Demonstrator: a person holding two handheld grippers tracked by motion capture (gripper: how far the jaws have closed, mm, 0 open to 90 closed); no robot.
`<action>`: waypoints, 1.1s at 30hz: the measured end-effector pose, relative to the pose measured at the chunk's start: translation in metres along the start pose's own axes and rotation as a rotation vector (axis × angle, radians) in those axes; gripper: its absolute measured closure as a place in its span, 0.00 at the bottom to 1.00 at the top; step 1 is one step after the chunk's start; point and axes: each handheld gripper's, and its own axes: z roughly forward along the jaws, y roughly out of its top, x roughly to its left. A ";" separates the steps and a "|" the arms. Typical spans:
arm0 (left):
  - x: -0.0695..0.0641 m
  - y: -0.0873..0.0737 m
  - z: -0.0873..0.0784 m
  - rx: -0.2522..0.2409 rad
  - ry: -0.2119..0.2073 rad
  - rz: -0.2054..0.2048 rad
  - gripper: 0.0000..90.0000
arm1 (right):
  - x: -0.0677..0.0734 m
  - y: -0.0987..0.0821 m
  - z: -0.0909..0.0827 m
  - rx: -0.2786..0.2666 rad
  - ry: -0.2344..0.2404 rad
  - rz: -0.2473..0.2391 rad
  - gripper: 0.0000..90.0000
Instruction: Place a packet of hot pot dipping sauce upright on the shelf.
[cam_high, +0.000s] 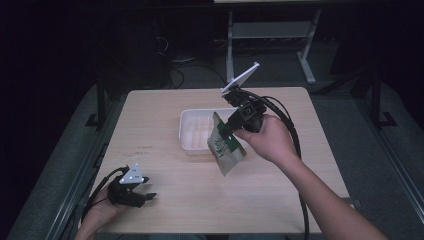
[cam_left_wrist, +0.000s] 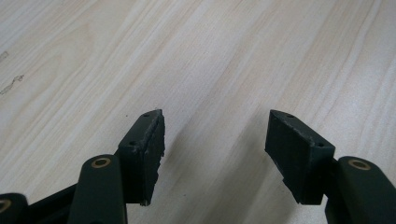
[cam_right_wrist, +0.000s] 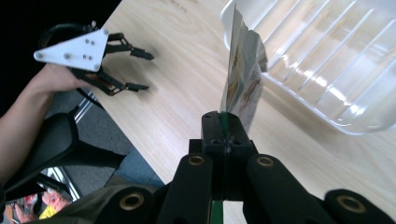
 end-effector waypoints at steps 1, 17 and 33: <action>0.000 0.000 0.000 0.000 0.001 -0.001 0.41 | -0.001 0.001 -0.002 -0.005 0.004 0.006 1.00; 0.001 -0.001 0.000 0.006 0.010 -0.001 0.39 | -0.015 0.034 -0.016 -0.048 -0.038 0.067 1.00; 0.002 -0.001 -0.001 0.001 0.018 0.000 0.39 | -0.035 0.067 0.001 -0.063 -0.067 0.145 1.00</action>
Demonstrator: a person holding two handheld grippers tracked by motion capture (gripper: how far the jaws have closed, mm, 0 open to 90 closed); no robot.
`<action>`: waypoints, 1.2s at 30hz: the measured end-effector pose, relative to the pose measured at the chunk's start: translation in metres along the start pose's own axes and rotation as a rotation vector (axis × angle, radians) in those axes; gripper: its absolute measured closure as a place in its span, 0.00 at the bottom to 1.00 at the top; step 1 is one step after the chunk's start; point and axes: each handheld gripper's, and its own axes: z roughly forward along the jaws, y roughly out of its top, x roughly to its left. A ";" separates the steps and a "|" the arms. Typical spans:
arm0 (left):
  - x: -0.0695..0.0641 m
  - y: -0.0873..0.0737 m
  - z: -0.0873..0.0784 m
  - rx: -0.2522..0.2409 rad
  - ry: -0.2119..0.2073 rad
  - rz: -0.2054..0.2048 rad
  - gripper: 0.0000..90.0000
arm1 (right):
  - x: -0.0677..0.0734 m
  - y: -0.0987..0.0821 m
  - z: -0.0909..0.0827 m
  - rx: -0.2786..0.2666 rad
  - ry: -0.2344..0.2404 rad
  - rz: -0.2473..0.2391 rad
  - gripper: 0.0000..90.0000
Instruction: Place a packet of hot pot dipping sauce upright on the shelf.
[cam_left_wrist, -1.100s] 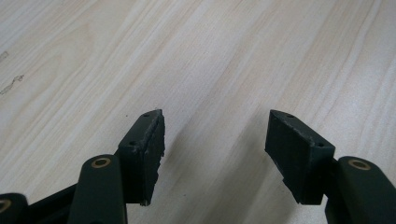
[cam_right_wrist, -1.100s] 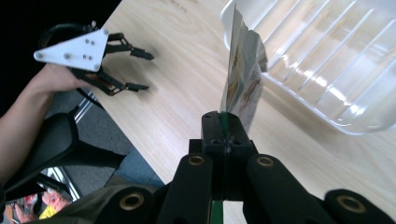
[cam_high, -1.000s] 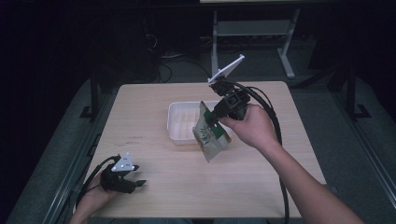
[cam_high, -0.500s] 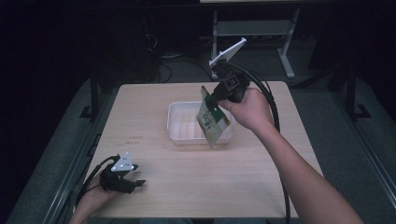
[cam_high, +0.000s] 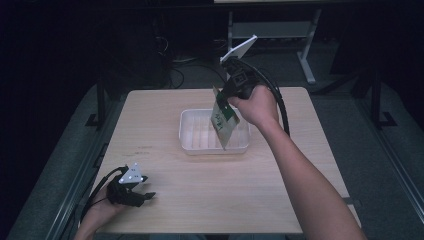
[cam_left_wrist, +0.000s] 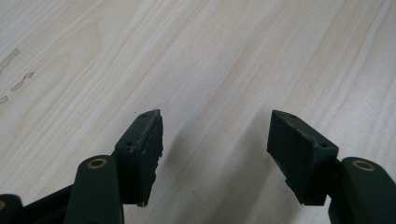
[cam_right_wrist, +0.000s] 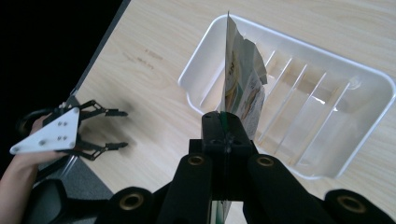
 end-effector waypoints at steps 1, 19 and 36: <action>0.000 0.000 0.000 -0.002 0.000 0.001 0.39 | -0.001 0.002 0.002 0.001 -0.002 0.004 1.00; 0.002 -0.001 -0.003 -0.013 0.001 -0.008 0.39 | -0.001 0.027 0.034 -0.008 0.000 0.049 1.00; 0.002 -0.001 -0.003 -0.014 0.001 -0.006 0.39 | -0.021 0.031 0.044 -0.031 -0.024 0.107 1.00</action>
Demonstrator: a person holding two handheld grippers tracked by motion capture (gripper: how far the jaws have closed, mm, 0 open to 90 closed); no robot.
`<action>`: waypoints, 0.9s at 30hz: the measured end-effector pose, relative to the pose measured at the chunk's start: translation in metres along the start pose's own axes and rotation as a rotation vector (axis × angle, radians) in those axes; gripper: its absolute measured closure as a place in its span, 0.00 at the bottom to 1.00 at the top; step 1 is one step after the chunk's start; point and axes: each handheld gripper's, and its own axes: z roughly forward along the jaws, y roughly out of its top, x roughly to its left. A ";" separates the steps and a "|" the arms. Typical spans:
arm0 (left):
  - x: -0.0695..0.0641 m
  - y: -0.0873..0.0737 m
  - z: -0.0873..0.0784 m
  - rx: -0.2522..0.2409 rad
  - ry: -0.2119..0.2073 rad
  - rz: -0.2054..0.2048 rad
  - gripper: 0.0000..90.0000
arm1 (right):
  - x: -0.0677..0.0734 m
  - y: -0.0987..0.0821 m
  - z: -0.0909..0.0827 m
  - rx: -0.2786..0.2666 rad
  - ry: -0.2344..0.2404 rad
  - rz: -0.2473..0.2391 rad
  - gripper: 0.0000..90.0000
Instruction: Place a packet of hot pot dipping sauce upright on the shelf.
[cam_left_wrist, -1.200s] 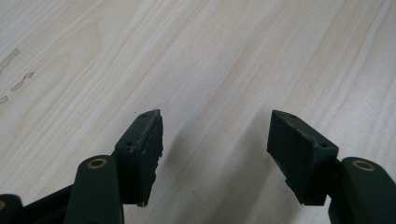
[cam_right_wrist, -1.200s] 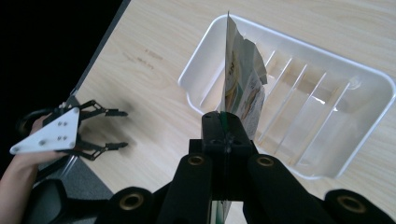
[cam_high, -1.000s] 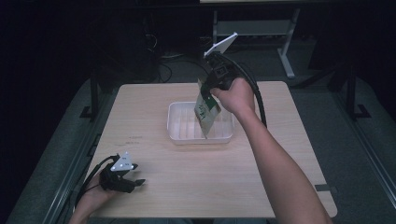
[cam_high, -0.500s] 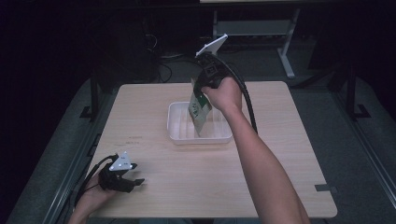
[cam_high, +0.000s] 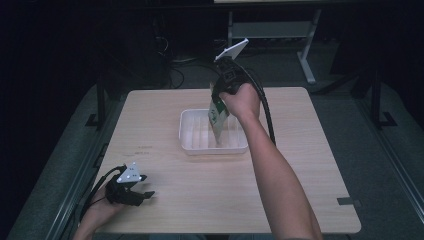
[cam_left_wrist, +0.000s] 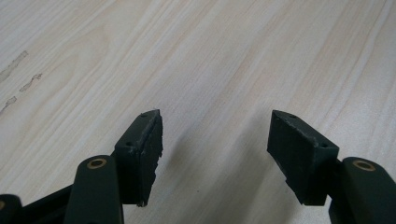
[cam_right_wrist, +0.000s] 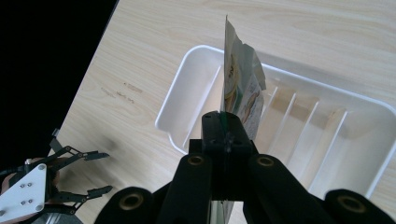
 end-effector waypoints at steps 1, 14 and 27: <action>0.000 0.000 0.000 0.000 0.000 0.000 0.39 | 0.000 0.000 0.000 -0.001 0.004 0.002 1.00; 0.000 0.000 0.000 -0.002 0.000 0.001 0.39 | 0.006 0.005 0.001 -0.028 0.025 0.003 1.00; 0.000 0.000 0.000 0.001 -0.002 0.003 0.39 | -0.007 0.002 0.006 -0.030 -0.019 0.028 0.99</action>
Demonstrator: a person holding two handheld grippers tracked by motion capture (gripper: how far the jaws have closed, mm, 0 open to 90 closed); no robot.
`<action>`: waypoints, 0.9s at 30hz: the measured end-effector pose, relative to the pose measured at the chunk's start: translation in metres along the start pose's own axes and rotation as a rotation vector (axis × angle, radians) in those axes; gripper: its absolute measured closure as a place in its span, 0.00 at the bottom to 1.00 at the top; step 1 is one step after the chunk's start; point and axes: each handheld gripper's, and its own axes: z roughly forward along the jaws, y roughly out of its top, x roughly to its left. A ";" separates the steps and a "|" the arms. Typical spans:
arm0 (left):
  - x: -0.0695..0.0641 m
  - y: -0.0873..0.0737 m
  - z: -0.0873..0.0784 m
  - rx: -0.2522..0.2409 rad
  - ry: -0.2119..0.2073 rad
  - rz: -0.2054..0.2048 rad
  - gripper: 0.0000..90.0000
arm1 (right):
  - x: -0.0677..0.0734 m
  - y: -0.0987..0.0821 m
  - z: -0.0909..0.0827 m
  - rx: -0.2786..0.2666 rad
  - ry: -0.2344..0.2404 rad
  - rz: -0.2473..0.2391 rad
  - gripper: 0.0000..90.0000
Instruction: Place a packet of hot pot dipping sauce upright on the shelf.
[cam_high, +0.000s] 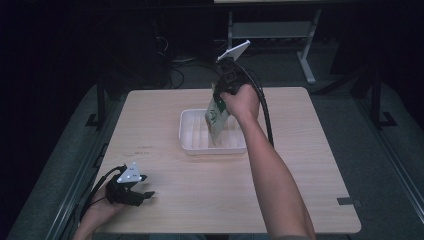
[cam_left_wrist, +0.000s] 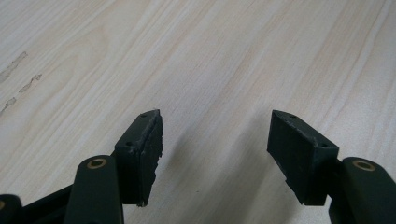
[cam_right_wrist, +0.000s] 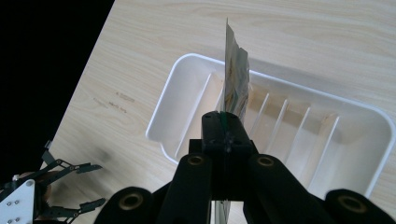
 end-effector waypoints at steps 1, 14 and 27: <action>0.000 0.000 0.000 0.000 0.000 0.000 0.39 | 0.000 0.000 0.000 -0.003 -0.004 0.002 0.99; 0.000 0.000 0.000 0.000 0.001 0.000 0.39 | -0.005 -0.001 0.003 0.010 -0.053 0.006 0.99; 0.001 -0.001 -0.001 -0.002 0.001 -0.001 0.39 | -0.003 -0.003 0.021 0.053 -0.061 -0.014 0.99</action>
